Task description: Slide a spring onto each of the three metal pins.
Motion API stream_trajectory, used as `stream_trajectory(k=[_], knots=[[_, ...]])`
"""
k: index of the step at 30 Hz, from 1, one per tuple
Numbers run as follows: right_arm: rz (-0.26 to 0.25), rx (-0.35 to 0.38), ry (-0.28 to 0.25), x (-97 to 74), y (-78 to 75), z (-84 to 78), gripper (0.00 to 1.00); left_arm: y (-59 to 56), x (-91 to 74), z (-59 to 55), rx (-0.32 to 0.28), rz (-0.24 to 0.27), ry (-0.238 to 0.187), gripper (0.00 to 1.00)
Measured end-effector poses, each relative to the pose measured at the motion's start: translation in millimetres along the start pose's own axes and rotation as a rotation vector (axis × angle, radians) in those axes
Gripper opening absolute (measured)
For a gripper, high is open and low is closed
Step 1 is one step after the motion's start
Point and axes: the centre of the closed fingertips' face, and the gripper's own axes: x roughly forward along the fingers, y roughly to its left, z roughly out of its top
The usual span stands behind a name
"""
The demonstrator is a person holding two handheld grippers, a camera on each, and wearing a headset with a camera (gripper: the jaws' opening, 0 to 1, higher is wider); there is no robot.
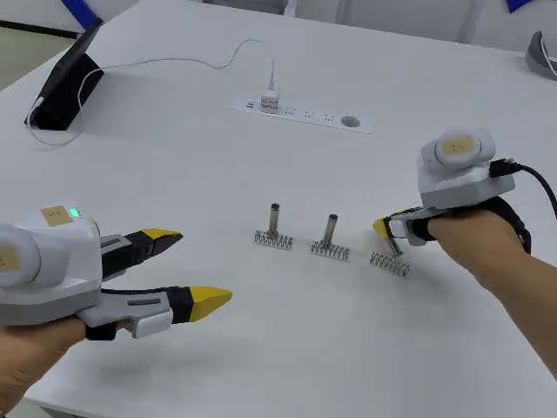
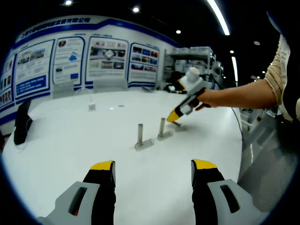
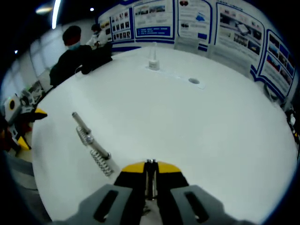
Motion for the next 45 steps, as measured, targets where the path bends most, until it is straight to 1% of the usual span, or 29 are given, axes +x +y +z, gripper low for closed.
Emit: stream_trajectory(k=[5, 11, 20, 30, 40, 45], knots=[[0.0, 0.005, -0.027, -6.8, 1.4, 5.1, 0.09, -1.4, -0.7, 0.8, 0.005, -0.002, 0.0, 0.66], [0.002, 0.006, -0.047, -10.6, 4.3, 8.2, 0.09, -1.4, -2.3, 4.1, 0.009, -0.001, -0.004, 0.66], [-0.002, 0.009, -0.07, -16.0, 3.8, 7.9, 0.09, -3.0, -1.9, 7.3, 0.019, -0.004, -0.007, 0.66], [-0.002, 0.014, -0.081, -20.7, 6.0, 5.8, 0.09, -4.6, -2.9, 10.7, 0.026, -0.006, -0.009, 0.66], [0.002, 0.02, -0.085, -25.3, 8.0, 2.0, 0.09, -6.6, -3.0, 10.7, 0.03, -0.008, -0.005, 0.66], [0.006, 0.024, -0.098, -28.0, 9.4, -0.2, 0.09, -7.5, -2.3, 12.5, 0.034, -0.009, -0.007, 0.66]])
